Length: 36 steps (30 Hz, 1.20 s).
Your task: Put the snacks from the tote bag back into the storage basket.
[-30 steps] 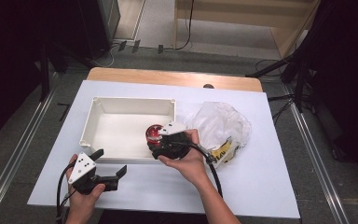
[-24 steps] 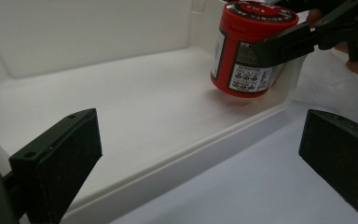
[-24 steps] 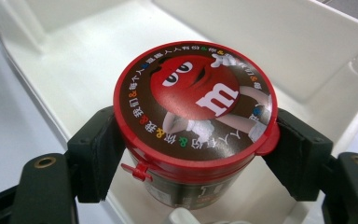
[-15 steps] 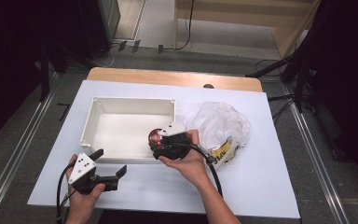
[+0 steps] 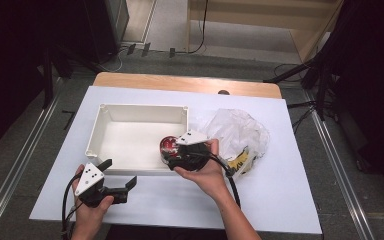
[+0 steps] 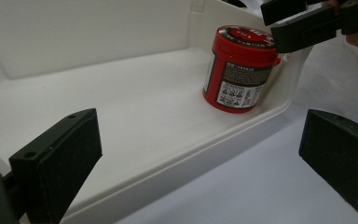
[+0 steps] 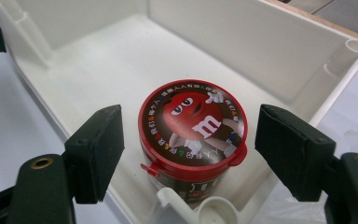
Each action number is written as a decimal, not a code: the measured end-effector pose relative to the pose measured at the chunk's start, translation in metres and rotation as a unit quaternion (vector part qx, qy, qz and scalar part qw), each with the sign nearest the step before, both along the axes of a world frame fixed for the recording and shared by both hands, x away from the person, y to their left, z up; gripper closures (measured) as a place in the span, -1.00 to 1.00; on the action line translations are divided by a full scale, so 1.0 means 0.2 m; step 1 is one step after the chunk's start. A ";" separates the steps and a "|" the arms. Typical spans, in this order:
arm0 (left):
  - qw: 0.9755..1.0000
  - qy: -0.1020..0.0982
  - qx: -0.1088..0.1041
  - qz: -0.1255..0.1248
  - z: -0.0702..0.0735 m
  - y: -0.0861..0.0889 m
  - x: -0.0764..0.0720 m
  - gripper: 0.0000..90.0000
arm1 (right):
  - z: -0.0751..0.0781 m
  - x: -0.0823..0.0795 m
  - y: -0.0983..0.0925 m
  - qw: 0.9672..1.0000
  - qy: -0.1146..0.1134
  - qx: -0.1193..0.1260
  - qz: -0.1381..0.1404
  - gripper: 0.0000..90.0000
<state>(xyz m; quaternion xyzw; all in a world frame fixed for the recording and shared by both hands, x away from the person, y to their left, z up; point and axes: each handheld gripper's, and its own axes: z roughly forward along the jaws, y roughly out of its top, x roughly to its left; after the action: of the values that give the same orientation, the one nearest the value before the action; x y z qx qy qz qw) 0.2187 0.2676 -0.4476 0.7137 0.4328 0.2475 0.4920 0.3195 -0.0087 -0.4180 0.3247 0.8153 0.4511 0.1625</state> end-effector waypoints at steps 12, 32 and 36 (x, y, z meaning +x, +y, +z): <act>1.000 0.000 0.001 -0.001 0.00 0.00 0.00 -1.00 | 0.07 -0.05 -0.12 0.999 -0.007 0.031 -0.012 -0.64; 1.000 0.001 0.004 0.001 -0.01 -0.01 0.01 -1.00 | 0.09 -0.14 -0.47 0.995 -0.014 0.055 -0.080 -0.68; 1.000 0.001 0.005 0.001 -0.01 -0.01 0.01 -1.00 | 0.09 -0.16 -0.55 0.994 -0.015 0.059 -0.093 -0.68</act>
<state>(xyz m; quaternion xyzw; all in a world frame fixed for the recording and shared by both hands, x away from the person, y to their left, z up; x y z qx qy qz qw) 0.2202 0.2661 -0.4492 0.7161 0.4329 0.2497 0.4874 0.2885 -0.1185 -0.4007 0.4018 0.7510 0.4859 0.1963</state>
